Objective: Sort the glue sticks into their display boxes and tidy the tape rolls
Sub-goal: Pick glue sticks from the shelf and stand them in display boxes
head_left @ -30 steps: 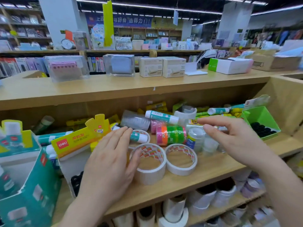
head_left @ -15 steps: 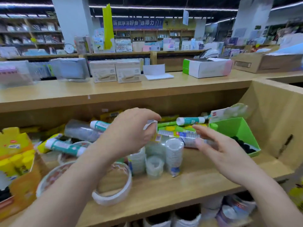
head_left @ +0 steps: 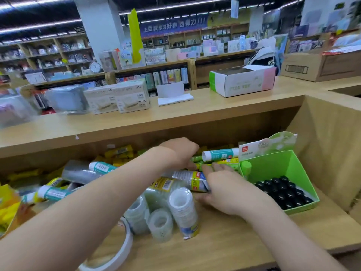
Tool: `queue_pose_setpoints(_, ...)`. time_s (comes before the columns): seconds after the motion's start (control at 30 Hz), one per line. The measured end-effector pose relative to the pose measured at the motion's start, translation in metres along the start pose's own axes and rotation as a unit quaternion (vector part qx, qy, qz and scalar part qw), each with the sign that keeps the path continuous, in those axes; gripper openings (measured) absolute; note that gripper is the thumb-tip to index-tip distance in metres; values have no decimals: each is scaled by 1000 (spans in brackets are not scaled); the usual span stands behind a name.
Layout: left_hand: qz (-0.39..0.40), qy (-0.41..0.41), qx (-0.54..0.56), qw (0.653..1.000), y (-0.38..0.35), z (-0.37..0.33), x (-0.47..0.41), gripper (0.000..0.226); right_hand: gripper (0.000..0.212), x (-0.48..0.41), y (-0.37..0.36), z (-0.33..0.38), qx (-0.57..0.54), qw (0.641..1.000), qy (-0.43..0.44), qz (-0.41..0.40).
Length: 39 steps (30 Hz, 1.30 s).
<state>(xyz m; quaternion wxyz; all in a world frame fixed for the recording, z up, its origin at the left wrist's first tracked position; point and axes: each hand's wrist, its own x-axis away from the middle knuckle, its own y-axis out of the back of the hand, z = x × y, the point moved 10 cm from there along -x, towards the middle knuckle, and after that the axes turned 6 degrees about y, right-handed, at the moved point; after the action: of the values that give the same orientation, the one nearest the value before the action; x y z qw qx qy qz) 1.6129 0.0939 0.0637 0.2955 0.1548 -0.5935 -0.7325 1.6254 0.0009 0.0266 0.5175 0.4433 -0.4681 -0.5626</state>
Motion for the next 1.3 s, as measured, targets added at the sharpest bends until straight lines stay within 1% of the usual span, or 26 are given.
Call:
queue_pose_setpoints(0.13,8,-4,3,1000,-5,2,-11,43,85,-3,-4,-2,39,999,-8,-19)
queue_pose_setpoints(0.33,58,9,54,997,-16,2,-24,43,79,-5,-3,-4,51,997,-27,-47)
queue_pose_setpoints(0.47,77,12,111,991,-21,1,-28,34,77,-6,-2,-4,39,998,-33,-45)
queue_pose_setpoints(0.63,31,-13,109,994,-17,-1,-25,26,59,-7,5,-1,-17,997,-31,-71)
queue_pose_setpoints(0.7,-4,-25,100,995,-10,-3,-19,25,53,-8,7,-1,-54,994,-31,-89)
queue_pose_setpoints(0.77,-55,-34,99,993,3,-5,-10,22,47,-7,14,-3,-110,986,-28,-126)
queue_pose_setpoints(0.83,-90,-23,118,989,15,-1,0,20,39,-1,27,-4,-173,967,-19,-184)
queue_pose_setpoints(0.9,-102,-8,149,984,23,4,10,21,32,4,41,-5,-228,941,-1,-250)
queue_pose_setpoints(0.97,-117,-23,183,976,28,5,21,25,34,8,50,-9,-306,902,8,-303)
queue_pose_setpoints(1.03,-133,-61,200,969,33,-3,34,28,41,8,49,-16,-411,855,-6,-316)
queue_pose_setpoints(1.07,-141,-79,205,965,34,-7,40,30,47,7,47,-19,-442,839,-12,-317)
queue_pose_setpoints(1.1,-150,-93,211,961,36,-10,45,34,50,7,46,-22,-456,830,-18,-320)
queue_pose_setpoints(1.13,-162,-101,219,957,39,-11,49,41,48,9,47,-23,-467,821,-19,-327)
queue_pose_setpoints(1.23,-195,-96,231,948,45,-4,57,53,26,13,52,-20,-506,790,-7,-345)
queue_pose_setpoints(1.3,-193,-96,238,947,45,-1,59,57,19,15,53,-17,-518,784,-6,-342)
